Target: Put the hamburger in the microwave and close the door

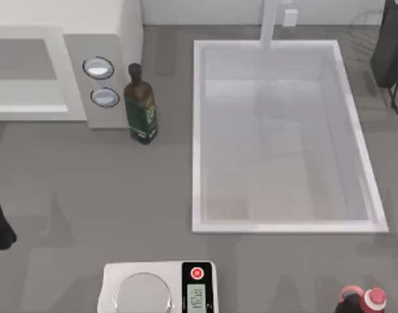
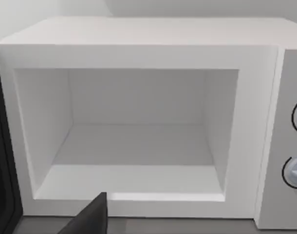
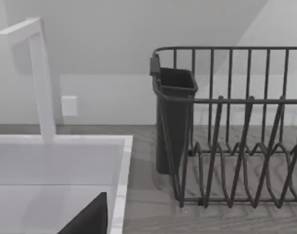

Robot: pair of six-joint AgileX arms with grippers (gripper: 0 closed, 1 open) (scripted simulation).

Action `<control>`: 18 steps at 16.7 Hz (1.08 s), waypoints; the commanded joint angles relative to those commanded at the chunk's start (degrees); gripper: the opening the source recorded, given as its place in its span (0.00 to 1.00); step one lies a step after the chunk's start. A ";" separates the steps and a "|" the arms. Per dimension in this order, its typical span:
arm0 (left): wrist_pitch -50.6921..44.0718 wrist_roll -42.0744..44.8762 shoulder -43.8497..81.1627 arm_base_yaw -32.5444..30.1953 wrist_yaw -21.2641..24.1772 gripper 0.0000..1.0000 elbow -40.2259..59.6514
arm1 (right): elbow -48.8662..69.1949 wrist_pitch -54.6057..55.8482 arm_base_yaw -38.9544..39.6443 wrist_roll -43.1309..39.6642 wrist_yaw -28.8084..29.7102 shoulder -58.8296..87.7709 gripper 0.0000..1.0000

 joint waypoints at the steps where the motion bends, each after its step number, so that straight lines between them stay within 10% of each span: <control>1: 0.00 0.00 0.00 0.00 0.00 1.00 0.00 | 0.00 0.00 0.00 0.00 0.00 0.00 1.00; 18: -34.59 35.89 55.42 9.42 1.38 1.00 32.42 | 0.00 0.00 0.00 0.00 0.00 0.00 1.00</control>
